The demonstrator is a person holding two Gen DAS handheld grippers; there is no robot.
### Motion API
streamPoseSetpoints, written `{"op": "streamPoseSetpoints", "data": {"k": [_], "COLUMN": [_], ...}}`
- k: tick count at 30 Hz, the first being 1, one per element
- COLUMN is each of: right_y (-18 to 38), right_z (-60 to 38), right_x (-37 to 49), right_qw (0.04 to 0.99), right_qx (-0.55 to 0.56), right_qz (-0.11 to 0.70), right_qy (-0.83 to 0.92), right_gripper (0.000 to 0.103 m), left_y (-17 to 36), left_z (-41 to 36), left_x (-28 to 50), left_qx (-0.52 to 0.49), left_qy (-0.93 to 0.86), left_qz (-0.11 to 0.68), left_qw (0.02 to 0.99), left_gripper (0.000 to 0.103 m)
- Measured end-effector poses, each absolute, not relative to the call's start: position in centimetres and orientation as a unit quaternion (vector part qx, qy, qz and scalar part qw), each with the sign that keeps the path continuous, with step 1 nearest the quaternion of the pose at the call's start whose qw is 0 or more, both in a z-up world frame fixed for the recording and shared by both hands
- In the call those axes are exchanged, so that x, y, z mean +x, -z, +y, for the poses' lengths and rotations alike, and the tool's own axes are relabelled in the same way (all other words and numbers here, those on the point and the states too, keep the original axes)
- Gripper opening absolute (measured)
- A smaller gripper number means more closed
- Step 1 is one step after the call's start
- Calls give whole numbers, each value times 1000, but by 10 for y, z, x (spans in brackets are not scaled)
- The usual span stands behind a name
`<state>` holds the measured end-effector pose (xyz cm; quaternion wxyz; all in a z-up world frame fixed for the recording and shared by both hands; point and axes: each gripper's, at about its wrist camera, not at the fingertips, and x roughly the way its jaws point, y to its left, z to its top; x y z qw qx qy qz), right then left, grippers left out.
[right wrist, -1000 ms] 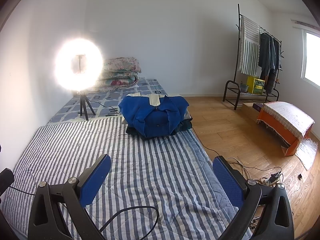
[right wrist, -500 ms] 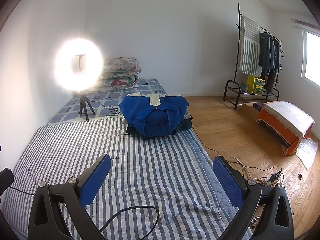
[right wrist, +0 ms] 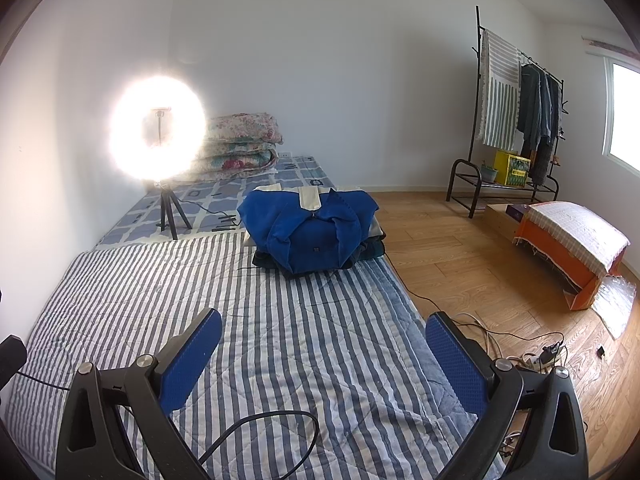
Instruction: Fold large clothes
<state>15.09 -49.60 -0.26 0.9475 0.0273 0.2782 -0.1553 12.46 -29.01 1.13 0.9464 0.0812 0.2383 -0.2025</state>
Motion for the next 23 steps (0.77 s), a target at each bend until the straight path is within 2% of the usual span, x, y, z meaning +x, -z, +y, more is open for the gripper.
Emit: {"op": "streamPoseSetpoints", "data": {"k": [23], "right_y": [7], "right_z": [-494], "right_x": [149], "right_qw": [947], "right_qx": [26], "right_qz": [281], "right_qy": [156], "right_gripper": [103], "left_y": [-19], "left_z": [-281], "left_x": [124], "left_qx": [82], "left_qy": [195], "left_qz": [223], "left_qw": [952], "left_gripper": [103]}}
